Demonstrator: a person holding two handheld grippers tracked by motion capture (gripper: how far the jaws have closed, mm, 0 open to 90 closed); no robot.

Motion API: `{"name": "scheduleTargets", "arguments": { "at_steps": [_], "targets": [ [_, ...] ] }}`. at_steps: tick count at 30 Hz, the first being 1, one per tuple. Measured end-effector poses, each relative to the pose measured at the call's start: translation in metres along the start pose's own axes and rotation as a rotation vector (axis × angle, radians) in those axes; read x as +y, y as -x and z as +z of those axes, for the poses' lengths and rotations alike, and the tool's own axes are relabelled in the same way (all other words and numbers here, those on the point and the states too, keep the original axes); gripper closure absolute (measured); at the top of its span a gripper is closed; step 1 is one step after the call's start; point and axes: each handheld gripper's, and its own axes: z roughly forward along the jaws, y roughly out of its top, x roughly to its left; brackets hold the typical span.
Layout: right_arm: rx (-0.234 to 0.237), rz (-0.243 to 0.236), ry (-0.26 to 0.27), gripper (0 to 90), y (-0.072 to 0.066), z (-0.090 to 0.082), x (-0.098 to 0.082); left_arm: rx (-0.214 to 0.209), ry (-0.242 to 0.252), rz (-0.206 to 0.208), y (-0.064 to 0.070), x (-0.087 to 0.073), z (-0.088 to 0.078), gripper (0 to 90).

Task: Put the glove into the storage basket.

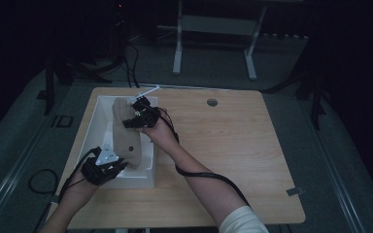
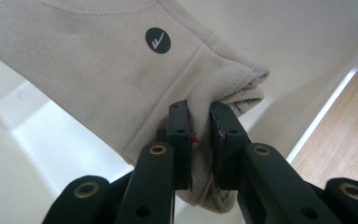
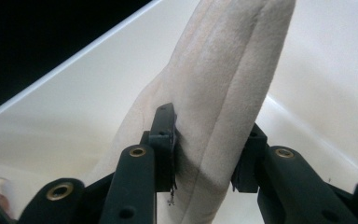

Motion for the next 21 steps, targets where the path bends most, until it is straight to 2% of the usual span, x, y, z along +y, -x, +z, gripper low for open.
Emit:
{"name": "scheduleTargets", "arguments": {
  "at_steps": [7, 8, 9, 10, 11, 12, 13, 16, 19, 20, 21],
  "targets": [
    [0.001, -0.009, -0.032, 65.7, 0.0, 0.005, 0.003, -0.017, -0.011, -0.012, -0.004, -0.001, 0.004, 79.9],
    [-0.004, -0.012, -0.044, 63.7, 0.0, 0.007, 0.004, -0.029, -0.032, -0.019, -0.005, -0.001, 0.007, 79.9],
    [-0.008, -0.007, -0.07, 55.2, 0.001, 0.008, 0.004, -0.031, -0.055, -0.026, -0.005, -0.002, 0.01, 73.2],
    [-0.004, -0.005, -0.071, 53.8, 0.001, 0.008, 0.005, -0.031, -0.055, -0.026, -0.005, -0.002, 0.01, 70.7],
    [-0.007, -0.011, -0.066, 47.7, 0.0, 0.008, 0.005, -0.045, -0.071, -0.04, -0.005, -0.002, 0.014, 66.5],
    [-0.023, -0.024, -0.063, 45.4, -0.002, 0.008, 0.005, -0.045, -0.071, -0.04, -0.005, -0.002, 0.014, 63.0],
    [-0.029, -0.027, -0.067, 44.1, -0.003, 0.007, 0.005, -0.027, -0.061, -0.046, -0.005, -0.003, 0.014, 62.6],
    [-0.022, -0.021, -0.06, 41.0, -0.003, 0.007, 0.004, -0.021, -0.04, -0.055, -0.004, -0.002, 0.013, 61.0],
    [-0.008, -0.025, -0.042, 38.9, -0.004, 0.001, 0.003, -0.008, 0.001, -0.095, -0.004, 0.0, 0.009, 55.5],
    [-0.008, -0.025, -0.042, 38.9, -0.004, 0.001, 0.003, -0.008, 0.001, -0.095, -0.004, 0.0, 0.009, 54.2],
    [-0.004, -0.026, -0.033, 37.7, -0.004, -0.004, 0.001, -0.009, 0.023, -0.118, -0.004, 0.001, 0.006, 52.0]
  ]
}}
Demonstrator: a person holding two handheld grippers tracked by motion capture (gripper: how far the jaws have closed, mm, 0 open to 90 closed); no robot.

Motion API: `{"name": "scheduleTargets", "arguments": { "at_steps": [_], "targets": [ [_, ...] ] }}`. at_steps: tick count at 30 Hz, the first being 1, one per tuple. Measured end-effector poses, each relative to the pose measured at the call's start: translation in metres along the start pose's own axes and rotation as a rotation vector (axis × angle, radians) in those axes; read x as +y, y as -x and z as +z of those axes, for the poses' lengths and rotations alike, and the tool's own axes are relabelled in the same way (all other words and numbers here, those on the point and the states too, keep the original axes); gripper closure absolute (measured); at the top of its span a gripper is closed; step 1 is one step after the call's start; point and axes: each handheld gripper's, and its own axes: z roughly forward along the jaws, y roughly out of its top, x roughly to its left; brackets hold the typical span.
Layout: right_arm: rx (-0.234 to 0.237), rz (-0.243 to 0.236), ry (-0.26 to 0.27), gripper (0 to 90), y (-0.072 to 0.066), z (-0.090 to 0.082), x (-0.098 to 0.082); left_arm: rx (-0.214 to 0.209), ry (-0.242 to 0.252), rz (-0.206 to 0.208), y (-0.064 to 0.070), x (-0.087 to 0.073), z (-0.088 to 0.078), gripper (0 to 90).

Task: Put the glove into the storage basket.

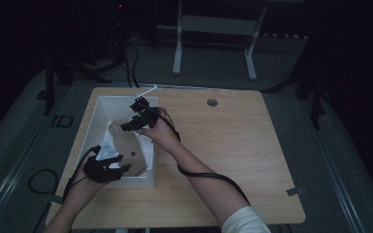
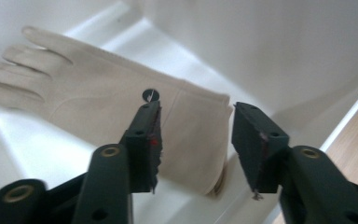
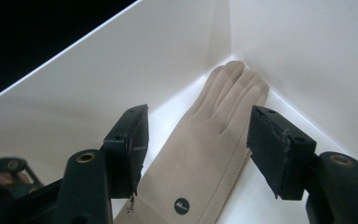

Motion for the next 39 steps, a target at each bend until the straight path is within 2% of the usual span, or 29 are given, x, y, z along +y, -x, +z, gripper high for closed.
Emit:
{"name": "scheduleTargets", "arguments": {
  "at_steps": [2, 3, 4, 5, 6, 7, 8, 9, 10, 11, 12, 13, 16, 19, 21, 25, 26, 33, 34, 39],
  "targets": [
    [0.012, 0.001, 0.015, 34.8, 0.001, -0.006, -0.002, 0.01, 0.016, -0.03, 0.001, 0.002, -0.002, 43.3],
    [0.012, 0.001, 0.015, 34.8, 0.001, -0.006, -0.002, 0.01, 0.016, -0.03, 0.001, 0.002, -0.002, 39.4],
    [0.03, -0.007, 0.032, 28.9, 0.003, -0.012, -0.003, 0.013, 0.036, -0.045, 0.003, 0.003, -0.003, 35.5],
    [0.047, -0.007, 0.037, 27.5, 0.004, -0.015, -0.003, 0.013, 0.036, -0.045, 0.003, 0.003, -0.003, 31.8],
    [0.064, -0.007, 0.047, 25.5, 0.004, -0.019, -0.004, 0.024, 0.045, -0.065, 0.005, 0.006, -0.004, 25.1],
    [0.064, -0.007, 0.047, 25.5, 0.004, -0.019, -0.004, 0.024, 0.045, -0.065, 0.005, 0.006, -0.004, 21.6],
    [0.097, 0.006, 0.066, 23.5, 0.006, -0.026, -0.007, 0.018, 0.061, -0.083, 0.005, 0.009, -0.005, 17.5],
    [0.097, 0.006, 0.066, 23.5, 0.006, -0.026, -0.007, 0.018, 0.061, -0.083, 0.005, 0.009, -0.005, 16.6],
    [0.114, -0.007, 0.078, 21.2, 0.007, -0.034, -0.01, 0.043, 0.073, -0.084, 0.007, 0.011, -0.006, 14.0],
    [0.119, -0.011, 0.087, 21.1, 0.007, -0.038, -0.012, 0.049, 0.087, -0.089, 0.008, 0.013, -0.008, 12.2],
    [0.122, -0.013, 0.093, 21.1, 0.008, -0.042, -0.014, 0.027, 0.119, -0.11, 0.009, 0.018, -0.01, 11.1],
    [0.122, -0.013, 0.093, 21.1, 0.008, -0.042, -0.014, 0.027, 0.119, -0.11, 0.009, 0.018, -0.01, 9.7],
    [0.117, -0.027, 0.106, 20.7, 0.01, -0.056, -0.024, 0.01, 0.161, -0.125, 0.012, 0.028, -0.015, 8.4],
    [0.104, -0.039, 0.113, 20.5, 0.012, -0.061, -0.028, 0.003, 0.182, -0.122, 0.014, 0.034, -0.018, 8.5],
    [0.101, -0.043, 0.125, 20.5, 0.015, -0.073, -0.035, -0.017, 0.201, -0.11, 0.021, 0.046, -0.023, 8.4],
    [0.093, -0.055, 0.14, 20.5, 0.018, -0.085, -0.042, -0.029, 0.234, -0.095, 0.03, 0.057, -0.026, 8.5],
    [0.088, -0.054, 0.149, 20.5, 0.021, -0.092, -0.045, -0.05, 0.253, -0.096, 0.034, 0.064, -0.025, 8.4],
    [0.064, -0.06, 0.164, 20.3, 0.031, -0.11, -0.057, -0.077, 0.272, -0.061, 0.052, 0.081, -0.021, 8.4],
    [0.055, -0.069, 0.159, 19.5, 0.034, -0.114, -0.062, -0.094, 0.285, -0.053, 0.061, 0.086, -0.019, 8.4],
    [0.039, -0.098, 0.153, 18.2, 0.04, -0.125, -0.076, -0.121, 0.297, -0.046, 0.074, 0.095, -0.014, 8.4]
  ]
}}
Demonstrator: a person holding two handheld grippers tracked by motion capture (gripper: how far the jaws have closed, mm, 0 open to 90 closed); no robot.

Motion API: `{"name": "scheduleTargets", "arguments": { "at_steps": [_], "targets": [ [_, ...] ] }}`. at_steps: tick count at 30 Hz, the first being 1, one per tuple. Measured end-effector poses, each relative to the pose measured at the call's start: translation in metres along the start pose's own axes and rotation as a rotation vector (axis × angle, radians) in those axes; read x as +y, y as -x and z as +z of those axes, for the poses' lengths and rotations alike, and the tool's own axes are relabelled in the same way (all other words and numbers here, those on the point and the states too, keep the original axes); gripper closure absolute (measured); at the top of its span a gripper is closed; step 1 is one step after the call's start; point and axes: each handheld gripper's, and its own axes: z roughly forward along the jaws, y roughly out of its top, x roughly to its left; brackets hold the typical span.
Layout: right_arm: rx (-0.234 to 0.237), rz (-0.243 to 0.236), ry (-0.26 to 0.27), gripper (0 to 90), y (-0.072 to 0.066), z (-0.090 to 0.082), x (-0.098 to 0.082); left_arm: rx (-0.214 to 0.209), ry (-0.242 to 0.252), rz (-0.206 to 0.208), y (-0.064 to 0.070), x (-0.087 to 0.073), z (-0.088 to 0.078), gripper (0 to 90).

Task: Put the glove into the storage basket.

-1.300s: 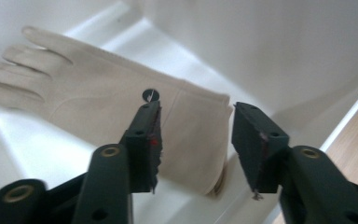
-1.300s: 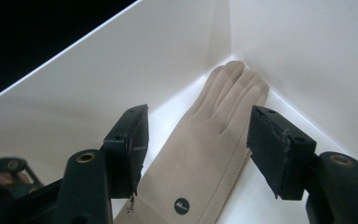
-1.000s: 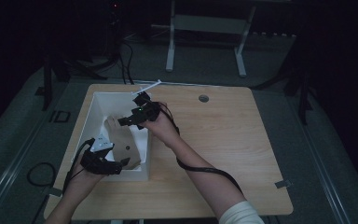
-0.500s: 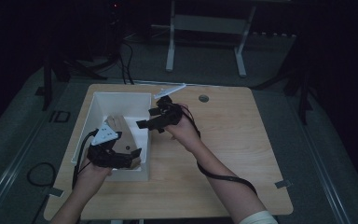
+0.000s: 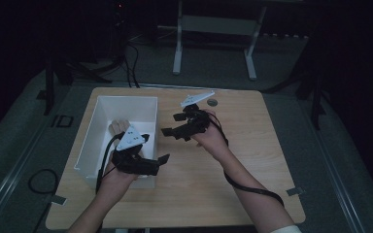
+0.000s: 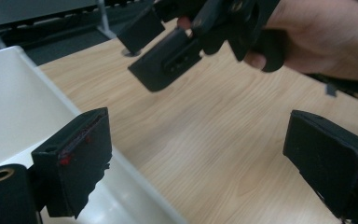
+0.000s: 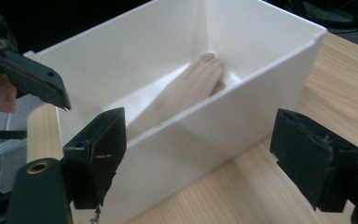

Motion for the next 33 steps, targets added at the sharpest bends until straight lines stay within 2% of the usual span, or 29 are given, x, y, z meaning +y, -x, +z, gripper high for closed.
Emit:
{"name": "scheduleTargets", "arguments": {
  "at_steps": [5, 7, 8, 11, 15, 19, 24, 28, 33],
  "targets": [
    [-0.001, 0.007, 0.005, 16.2, 0.004, -0.013, -0.018, -0.055, -0.006, 0.039, 0.021, 0.007, 0.014, 8.4],
    [0.0, 0.007, 0.007, 16.1, 0.005, -0.016, -0.022, -0.06, -0.004, 0.046, 0.024, 0.008, 0.016, 8.4],
    [0.0, 0.012, 0.016, 16.1, 0.007, -0.022, -0.033, -0.08, -0.004, 0.055, 0.031, 0.01, 0.021, 8.4],
    [-0.013, 0.018, 0.016, 16.1, 0.011, -0.029, -0.046, -0.099, -0.02, 0.077, 0.04, 0.01, 0.03, 8.4],
    [-0.027, -0.003, 0.027, 16.0, 0.013, -0.037, -0.062, -0.126, -0.033, 0.085, 0.049, 0.008, 0.041, 8.4],
    [-0.04, -0.021, 0.011, 14.5, 0.016, -0.041, -0.077, -0.153, -0.053, 0.102, 0.057, 0.003, 0.053, 8.4],
    [-0.048, -0.017, 0.002, 14.4, 0.02, -0.045, -0.092, -0.179, -0.07, 0.118, 0.066, -0.003, 0.068, 8.4],
    [-0.058, -0.011, 0.001, 14.4, 0.023, -0.046, -0.107, -0.217, -0.082, 0.124, 0.071, -0.008, 0.078, 8.5],
    [-0.062, 0.026, -0.019, 14.3, 0.029, -0.043, -0.128, -0.248, -0.109, 0.139, 0.076, -0.018, 0.091, 8.5]
  ]
}}
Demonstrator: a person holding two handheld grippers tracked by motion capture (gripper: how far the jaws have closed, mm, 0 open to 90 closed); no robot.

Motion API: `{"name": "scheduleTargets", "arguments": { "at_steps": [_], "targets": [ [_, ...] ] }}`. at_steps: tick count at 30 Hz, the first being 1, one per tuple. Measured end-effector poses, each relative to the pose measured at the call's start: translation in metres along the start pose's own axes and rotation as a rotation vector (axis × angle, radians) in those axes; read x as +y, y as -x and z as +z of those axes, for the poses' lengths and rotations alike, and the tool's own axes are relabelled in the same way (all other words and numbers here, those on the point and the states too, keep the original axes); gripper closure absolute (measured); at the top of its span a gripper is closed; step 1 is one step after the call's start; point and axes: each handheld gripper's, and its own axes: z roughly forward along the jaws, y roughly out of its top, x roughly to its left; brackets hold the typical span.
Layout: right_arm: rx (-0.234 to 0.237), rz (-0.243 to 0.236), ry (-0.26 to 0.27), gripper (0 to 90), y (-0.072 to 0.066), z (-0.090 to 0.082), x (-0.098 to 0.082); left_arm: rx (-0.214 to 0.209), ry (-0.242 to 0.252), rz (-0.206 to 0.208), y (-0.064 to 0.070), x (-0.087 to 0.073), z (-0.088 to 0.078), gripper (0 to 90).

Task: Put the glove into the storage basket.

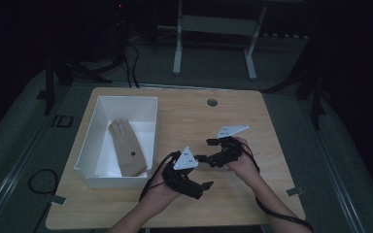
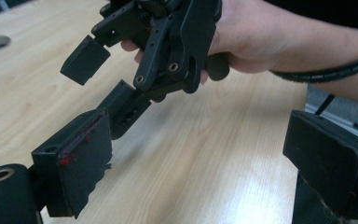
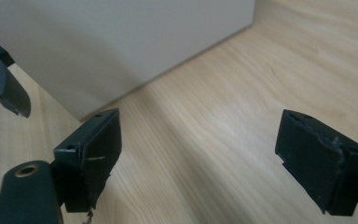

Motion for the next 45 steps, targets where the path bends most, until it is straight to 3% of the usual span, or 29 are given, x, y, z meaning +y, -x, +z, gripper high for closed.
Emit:
{"name": "scheduleTargets", "arguments": {
  "at_steps": [8, 17, 25, 34, 45],
  "targets": [
    [-0.031, 0.022, -0.026, 14.4, 0.009, 0.001, -0.027, -0.04, -0.016, -0.008, -0.002, -0.019, 0.022, 8.5],
    [-0.065, 0.014, -0.037, 14.4, 0.013, -0.009, -0.049, -0.046, -0.045, -0.013, -0.003, -0.036, 0.041, 8.5],
    [-0.081, 0.008, -0.046, 14.3, 0.015, -0.016, -0.064, -0.052, -0.055, 0.01, 0.003, -0.046, 0.055, 8.5],
    [-0.108, 0.009, -0.001, 14.1, 0.018, -0.029, -0.082, -0.065, -0.08, 0.039, 0.01, -0.057, 0.066, 8.5],
    [-0.143, 0.013, -0.026, 13.1, 0.015, -0.034, -0.105, -0.061, -0.103, 0.062, 0.011, -0.065, 0.067, 8.5]
  ]
}}
